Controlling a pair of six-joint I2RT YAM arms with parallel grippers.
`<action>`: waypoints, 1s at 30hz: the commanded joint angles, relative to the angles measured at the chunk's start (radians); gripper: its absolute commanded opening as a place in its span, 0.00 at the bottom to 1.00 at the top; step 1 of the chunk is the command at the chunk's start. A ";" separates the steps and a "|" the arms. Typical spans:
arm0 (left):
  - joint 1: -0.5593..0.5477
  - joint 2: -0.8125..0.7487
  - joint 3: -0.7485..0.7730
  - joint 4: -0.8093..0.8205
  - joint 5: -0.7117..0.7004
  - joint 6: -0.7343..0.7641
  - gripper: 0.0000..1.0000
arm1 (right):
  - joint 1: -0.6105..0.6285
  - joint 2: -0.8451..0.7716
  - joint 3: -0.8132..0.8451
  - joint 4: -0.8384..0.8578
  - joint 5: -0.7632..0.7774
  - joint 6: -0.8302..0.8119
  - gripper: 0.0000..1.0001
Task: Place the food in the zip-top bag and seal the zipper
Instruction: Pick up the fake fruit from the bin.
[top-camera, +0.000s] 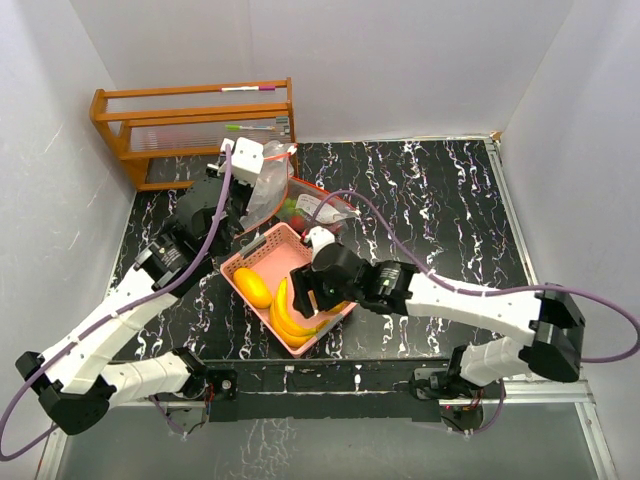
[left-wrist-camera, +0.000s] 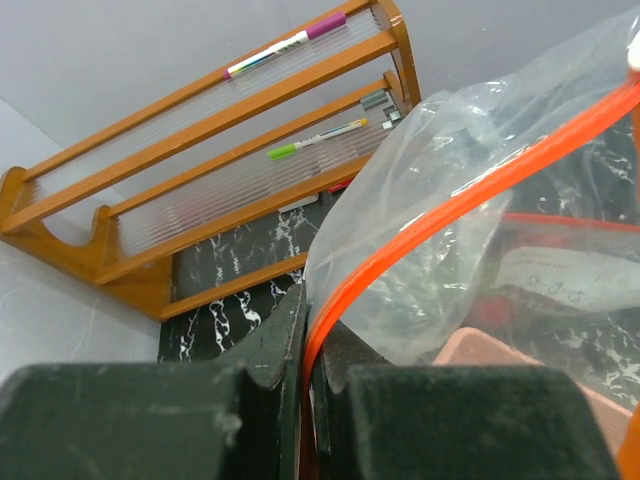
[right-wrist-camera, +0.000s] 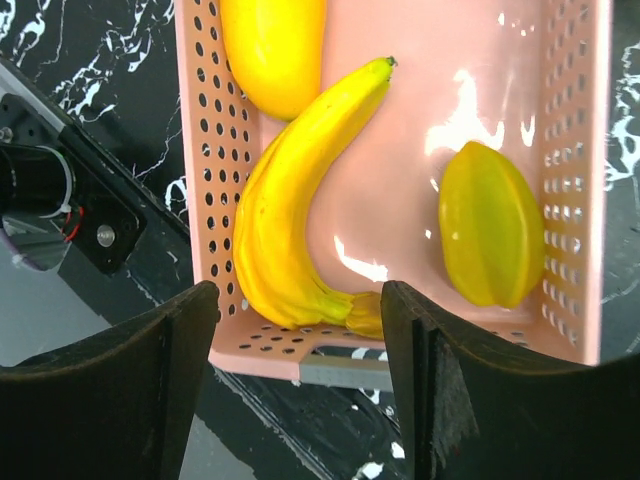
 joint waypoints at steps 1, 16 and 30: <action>0.014 -0.045 -0.013 -0.008 0.039 -0.038 0.00 | 0.045 0.052 0.009 0.165 0.065 0.021 0.70; 0.021 -0.095 -0.056 -0.019 0.084 -0.065 0.00 | 0.054 0.410 0.169 0.215 0.118 -0.005 0.77; 0.022 -0.130 -0.089 -0.025 0.089 -0.068 0.00 | 0.054 0.500 0.124 0.205 0.058 0.067 0.32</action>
